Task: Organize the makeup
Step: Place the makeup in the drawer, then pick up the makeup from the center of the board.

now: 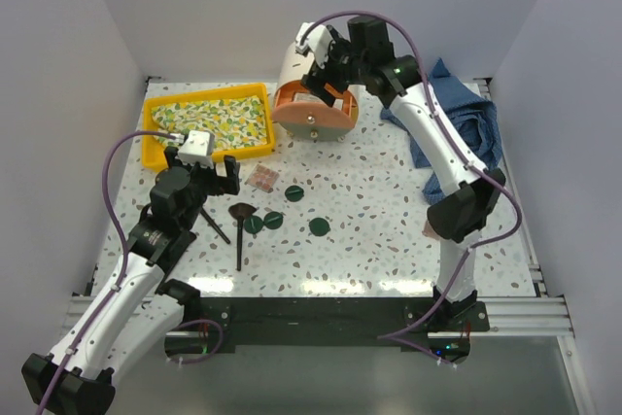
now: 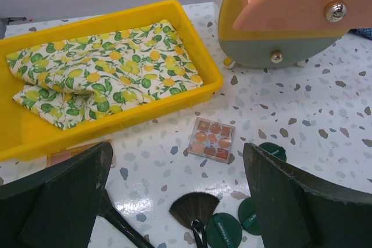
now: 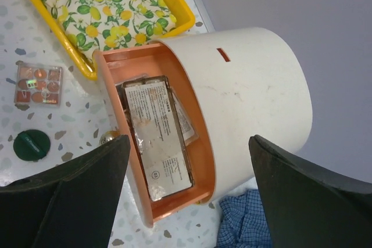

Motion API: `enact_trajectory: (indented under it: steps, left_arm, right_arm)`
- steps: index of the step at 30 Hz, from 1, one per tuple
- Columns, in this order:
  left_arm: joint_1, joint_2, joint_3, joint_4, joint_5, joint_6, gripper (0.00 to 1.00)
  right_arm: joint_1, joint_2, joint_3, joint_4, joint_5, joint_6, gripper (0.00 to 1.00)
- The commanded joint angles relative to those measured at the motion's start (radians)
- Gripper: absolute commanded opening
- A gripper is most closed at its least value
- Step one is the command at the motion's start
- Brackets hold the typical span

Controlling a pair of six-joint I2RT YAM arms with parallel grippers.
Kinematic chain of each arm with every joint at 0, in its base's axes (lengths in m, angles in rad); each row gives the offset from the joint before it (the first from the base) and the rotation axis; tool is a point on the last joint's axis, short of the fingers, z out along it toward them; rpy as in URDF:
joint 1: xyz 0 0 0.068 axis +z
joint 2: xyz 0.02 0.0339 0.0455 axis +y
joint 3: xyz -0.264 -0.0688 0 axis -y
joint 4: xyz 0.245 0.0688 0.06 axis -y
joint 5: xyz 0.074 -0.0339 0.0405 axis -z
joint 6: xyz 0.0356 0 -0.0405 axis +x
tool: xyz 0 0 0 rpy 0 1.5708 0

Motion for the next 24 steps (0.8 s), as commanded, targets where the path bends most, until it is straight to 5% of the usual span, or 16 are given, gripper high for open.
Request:
enact_trajectory:
  steps: [1, 14, 24]
  left_arm:
    - [0.007, -0.003, -0.001, 0.025, -0.008, 0.028, 1.0]
    - [0.006, 0.002, 0.0, 0.024, -0.002, 0.028, 1.0]
    - [0.007, 0.014, -0.001, 0.024, -0.005, 0.03, 1.0]
  right_arm:
    - [0.004, -0.161, -0.085, 0.08, 0.039, 0.091, 0.87]
    - [-0.014, -0.515, -0.568, 0.18, -0.007, 0.159, 0.93]
    - [-0.189, -0.708, -0.876, 0.186, -0.263, 0.163, 0.99]
